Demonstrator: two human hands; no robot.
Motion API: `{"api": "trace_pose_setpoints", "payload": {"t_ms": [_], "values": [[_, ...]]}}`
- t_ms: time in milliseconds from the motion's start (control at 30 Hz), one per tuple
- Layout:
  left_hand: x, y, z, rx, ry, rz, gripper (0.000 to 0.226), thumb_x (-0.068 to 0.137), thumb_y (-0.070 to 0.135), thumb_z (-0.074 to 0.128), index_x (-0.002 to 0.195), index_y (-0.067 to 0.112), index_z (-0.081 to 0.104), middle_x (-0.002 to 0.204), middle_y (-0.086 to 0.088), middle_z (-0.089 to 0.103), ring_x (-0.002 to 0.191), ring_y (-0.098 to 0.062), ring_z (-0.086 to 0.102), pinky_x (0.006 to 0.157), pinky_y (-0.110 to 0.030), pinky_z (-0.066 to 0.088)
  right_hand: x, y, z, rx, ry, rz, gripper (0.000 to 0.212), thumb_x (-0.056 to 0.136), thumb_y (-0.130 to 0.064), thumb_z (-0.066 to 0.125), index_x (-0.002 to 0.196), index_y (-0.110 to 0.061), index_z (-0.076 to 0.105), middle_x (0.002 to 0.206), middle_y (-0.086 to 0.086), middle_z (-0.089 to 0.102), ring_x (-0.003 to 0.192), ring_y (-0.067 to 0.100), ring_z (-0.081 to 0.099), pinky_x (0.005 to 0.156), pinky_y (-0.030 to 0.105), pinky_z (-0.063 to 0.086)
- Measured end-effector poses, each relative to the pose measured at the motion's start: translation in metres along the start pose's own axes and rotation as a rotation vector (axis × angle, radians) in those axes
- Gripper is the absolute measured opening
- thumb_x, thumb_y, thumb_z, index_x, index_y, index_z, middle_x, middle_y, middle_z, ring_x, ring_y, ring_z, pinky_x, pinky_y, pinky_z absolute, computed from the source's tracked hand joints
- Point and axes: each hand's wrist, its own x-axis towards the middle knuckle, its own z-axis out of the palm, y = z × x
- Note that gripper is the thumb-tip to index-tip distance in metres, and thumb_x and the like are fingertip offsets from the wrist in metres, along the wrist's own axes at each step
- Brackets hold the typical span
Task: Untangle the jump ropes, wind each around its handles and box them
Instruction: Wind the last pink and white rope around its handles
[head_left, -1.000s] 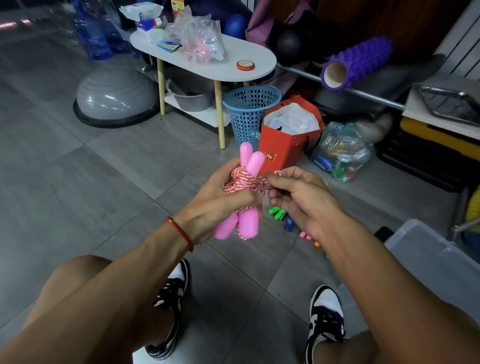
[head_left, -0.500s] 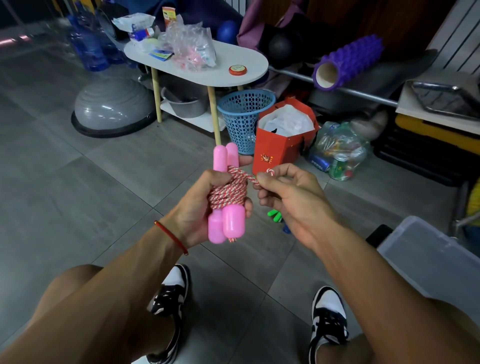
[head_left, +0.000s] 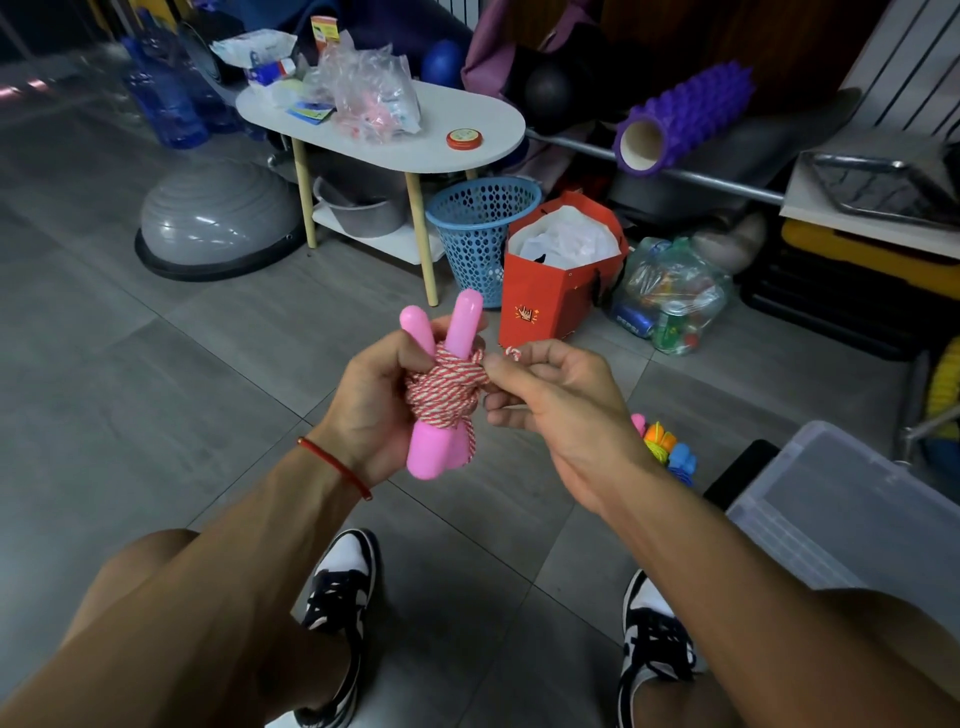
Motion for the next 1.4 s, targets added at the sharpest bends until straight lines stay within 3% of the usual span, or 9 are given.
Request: {"api": "trace_pose_setpoints", "payload": {"t_ms": [333, 500, 633, 733, 867, 1000, 1100, 1200, 1400], "values": [[0.002, 0.001, 0.005, -0.132, -0.081, 0.029, 0.029, 0.071, 0.014, 0.04, 0.084, 0.007, 0.065, 0.089, -0.013, 0.06, 0.084, -0.029, 0.055, 0.077, -0.038, 0.053, -0.002, -0.004, -0.003, 0.109, -0.151, -0.09, 0.012, 0.091, 0.004, 0.064, 0.099, 0.0, 0.056, 0.085, 0.012, 0.068, 0.072, 0.017, 0.068, 0.073, 0.031, 0.062], [0.007, -0.003, -0.003, -0.178, -0.107, -0.006, 0.061, 0.061, 0.02, 0.071, 0.115, 0.002, 0.05, 0.101, -0.016, 0.061, 0.089, -0.03, 0.061, 0.08, -0.041, 0.057, -0.004, -0.004, -0.007, 0.107, -0.149, -0.175, 0.015, 0.088, 0.008, 0.067, 0.098, 0.002, 0.058, 0.084, 0.011, 0.07, 0.079, 0.022, 0.072, 0.076, 0.036, 0.062], [0.013, -0.006, -0.001, -0.03, 0.001, 0.069, 0.06, 0.073, 0.037, 0.082, 0.119, 0.009, 0.055, 0.103, -0.015, 0.061, 0.066, -0.027, 0.069, 0.056, -0.037, 0.059, -0.005, -0.003, -0.006, 0.143, -0.095, -0.21, 0.015, 0.086, 0.009, 0.069, 0.097, 0.004, 0.059, 0.083, 0.015, 0.068, 0.08, 0.023, 0.072, 0.08, 0.041, 0.062], [0.016, -0.002, -0.007, 0.155, 0.147, 0.191, 0.064, 0.066, 0.049, 0.088, 0.111, 0.012, 0.062, 0.107, -0.018, 0.062, 0.075, -0.028, 0.067, 0.067, -0.041, 0.06, -0.007, 0.001, -0.009, 0.041, 0.013, -0.269, 0.018, 0.083, 0.005, 0.075, 0.094, 0.006, 0.06, 0.084, 0.021, 0.069, 0.081, 0.024, 0.072, 0.082, 0.039, 0.062], [0.011, -0.005, -0.007, 0.395, 0.193, 0.236, 0.041, 0.097, 0.04, 0.058, 0.111, 0.004, 0.069, 0.107, -0.022, 0.069, 0.091, -0.03, 0.067, 0.085, -0.045, 0.052, -0.01, 0.007, -0.008, -0.224, 0.109, -0.415, 0.019, 0.079, 0.001, 0.082, 0.089, 0.003, 0.067, 0.085, 0.013, 0.072, 0.075, 0.01, 0.069, 0.073, 0.02, 0.056], [0.004, -0.007, 0.005, 0.469, 0.168, 0.144, 0.068, 0.09, 0.069, 0.048, 0.112, 0.009, 0.07, 0.106, -0.026, 0.066, 0.096, -0.047, 0.064, 0.089, -0.057, 0.049, -0.011, 0.012, -0.001, -0.393, 0.1, -0.52, 0.017, 0.078, -0.005, 0.084, 0.087, -0.003, 0.07, 0.081, 0.001, 0.073, 0.076, 0.005, 0.07, 0.072, 0.013, 0.053], [0.002, -0.004, 0.002, 0.521, 0.115, 0.191, 0.062, 0.089, 0.061, 0.053, 0.121, 0.009, 0.066, 0.111, -0.019, 0.071, 0.103, -0.035, 0.069, 0.091, -0.047, 0.055, -0.01, 0.009, -0.001, -0.399, 0.054, -0.484, 0.017, 0.079, -0.006, 0.083, 0.089, -0.004, 0.07, 0.083, 0.003, 0.074, 0.079, 0.014, 0.072, 0.075, 0.02, 0.057], [0.001, -0.004, 0.003, 0.542, 0.135, 0.175, 0.06, 0.089, 0.066, 0.051, 0.118, 0.017, 0.072, 0.118, -0.017, 0.071, 0.115, -0.034, 0.066, 0.106, -0.054, 0.046, -0.008, 0.005, -0.004, -0.309, -0.019, -0.399, 0.018, 0.08, -0.005, 0.082, 0.094, -0.005, 0.07, 0.086, 0.008, 0.075, 0.082, 0.026, 0.073, 0.081, 0.037, 0.061], [0.002, -0.007, 0.011, 0.566, 0.112, 0.124, 0.046, 0.088, 0.068, 0.042, 0.092, 0.042, 0.079, 0.101, 0.01, 0.076, 0.104, -0.013, 0.07, 0.099, -0.039, 0.053, -0.005, 0.003, -0.006, -0.462, -0.049, -0.444, 0.027, 0.082, -0.011, 0.081, 0.108, -0.015, 0.073, 0.078, -0.004, 0.068, 0.073, 0.01, 0.063, 0.074, 0.041, 0.061]]}}
